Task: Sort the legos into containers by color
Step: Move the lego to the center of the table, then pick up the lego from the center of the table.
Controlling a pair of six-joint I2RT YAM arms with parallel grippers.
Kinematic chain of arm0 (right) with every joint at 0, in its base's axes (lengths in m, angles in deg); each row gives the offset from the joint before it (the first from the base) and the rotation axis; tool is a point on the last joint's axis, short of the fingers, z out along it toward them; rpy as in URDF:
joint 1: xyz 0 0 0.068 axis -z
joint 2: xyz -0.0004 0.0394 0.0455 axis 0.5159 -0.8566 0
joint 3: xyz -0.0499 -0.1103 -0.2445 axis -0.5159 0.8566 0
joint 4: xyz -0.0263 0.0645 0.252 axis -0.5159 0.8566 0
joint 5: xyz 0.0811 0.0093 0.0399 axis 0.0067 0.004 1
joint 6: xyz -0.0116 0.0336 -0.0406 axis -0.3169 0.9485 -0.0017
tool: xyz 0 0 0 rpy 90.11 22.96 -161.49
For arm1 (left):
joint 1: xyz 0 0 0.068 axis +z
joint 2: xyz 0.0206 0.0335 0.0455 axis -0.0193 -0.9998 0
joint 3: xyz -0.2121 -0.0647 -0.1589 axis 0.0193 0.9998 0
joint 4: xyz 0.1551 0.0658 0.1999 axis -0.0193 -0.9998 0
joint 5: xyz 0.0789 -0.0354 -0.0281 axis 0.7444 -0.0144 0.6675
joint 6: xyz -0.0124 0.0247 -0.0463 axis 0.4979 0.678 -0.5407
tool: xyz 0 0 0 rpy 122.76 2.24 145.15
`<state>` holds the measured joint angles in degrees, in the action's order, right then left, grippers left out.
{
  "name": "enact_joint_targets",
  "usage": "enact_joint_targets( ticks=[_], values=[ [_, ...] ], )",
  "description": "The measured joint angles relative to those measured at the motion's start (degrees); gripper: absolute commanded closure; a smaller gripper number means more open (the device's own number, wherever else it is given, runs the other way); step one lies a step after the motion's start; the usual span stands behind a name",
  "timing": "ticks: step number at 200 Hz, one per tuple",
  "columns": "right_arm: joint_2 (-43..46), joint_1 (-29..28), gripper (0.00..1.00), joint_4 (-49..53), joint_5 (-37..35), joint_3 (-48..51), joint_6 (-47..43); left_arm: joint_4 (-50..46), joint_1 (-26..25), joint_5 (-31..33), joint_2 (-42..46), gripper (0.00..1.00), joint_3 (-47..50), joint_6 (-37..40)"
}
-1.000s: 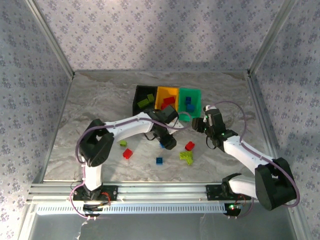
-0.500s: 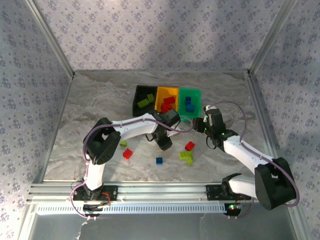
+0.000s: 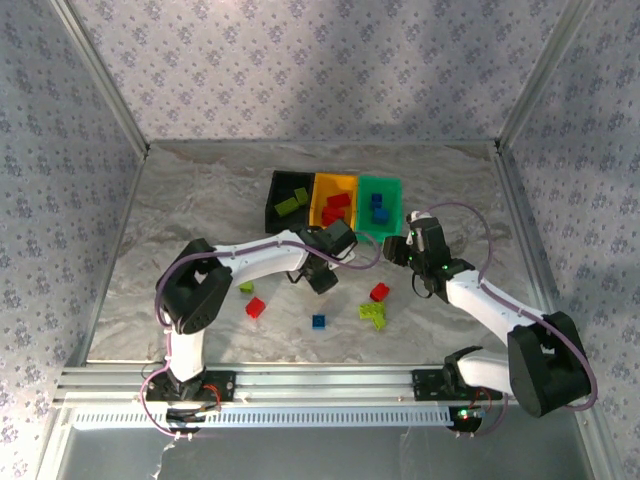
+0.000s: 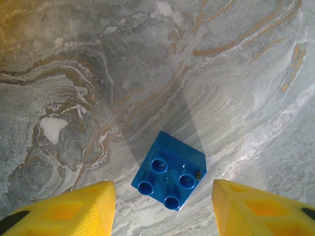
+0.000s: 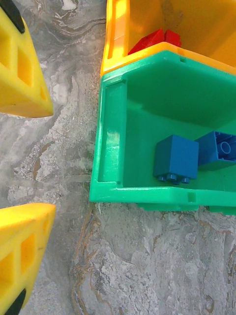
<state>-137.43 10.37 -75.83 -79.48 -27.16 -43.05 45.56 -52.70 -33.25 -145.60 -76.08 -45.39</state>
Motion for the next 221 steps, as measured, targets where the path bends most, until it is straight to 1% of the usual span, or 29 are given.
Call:
enact_joint_targets(
  ticks=[27, 63, 86, 96, 105, 108, 111, 118, 169, 180, 199, 221],
  values=[
    [0.0, 0.0, 0.49, 0.0, 0.0, 0.0, 0.0, 0.1, 0.0, 1.1, -1.9, 0.46, -0.6, 0.0],
    [0.0, 0.1, 0.49, 0.0, 0.0, 0.0, 0.0, -0.1, 0.0, 0.2, -6.0, 0.46, -2.3, -0.7],
    [0.0, 0.2, 0.49, 0.0, 0.0, 0.0, 0.0, -0.7, 0.1, -0.1, -6.4, 0.47, -3.1, -1.1],
    [0.0, 0.2, 0.49, 0.0, 0.0, 0.0, 0.0, -0.7, 0.1, -0.4, -6.4, 0.50, -3.1, -1.1],
    [0.0, 0.2, 0.49, 0.0, 0.0, 0.0, 0.0, -0.7, 0.2, -0.6, -6.4, 0.56, -3.1, -1.2],
    [0.0, 0.2, 0.49, 0.0, 0.0, 0.0, 0.0, -0.7, 0.2, -0.7, -6.4, 0.62, -3.1, -1.3],
    [0.0, 0.2, 0.49, 0.0, 0.0, 0.0, 0.0, -0.7, 0.2, -0.9, -6.4, 0.66, -3.1, -1.3],
    [0.1, 0.2, 0.49, 0.0, 0.0, 0.0, 0.0, -0.7, 0.1, -1.2, -6.4, 0.74, -3.1, -1.5],
    [0.1, 0.4, 0.49, 0.0, 0.0, 0.0, 0.0, -0.5, 0.6, -2.0, -6.2, 0.76, -3.5, -1.8],
    [0.1, 0.4, 0.49, 0.0, 0.0, 0.0, 0.0, -0.1, 1.0, -3.2, -5.8, 0.79, -3.5, -2.1],
    [0.1, 0.6, 0.49, 0.0, 0.0, 0.0, 0.0, 1.3, 1.9, -5.6, -4.4, 0.89, -4.0, -2.6],
    [0.1, 0.7, 0.49, 0.0, 0.0, 0.0, 0.0, 2.7, 2.8, -7.4, -3.7, 0.91, -6.6, -3.6]
  ],
)
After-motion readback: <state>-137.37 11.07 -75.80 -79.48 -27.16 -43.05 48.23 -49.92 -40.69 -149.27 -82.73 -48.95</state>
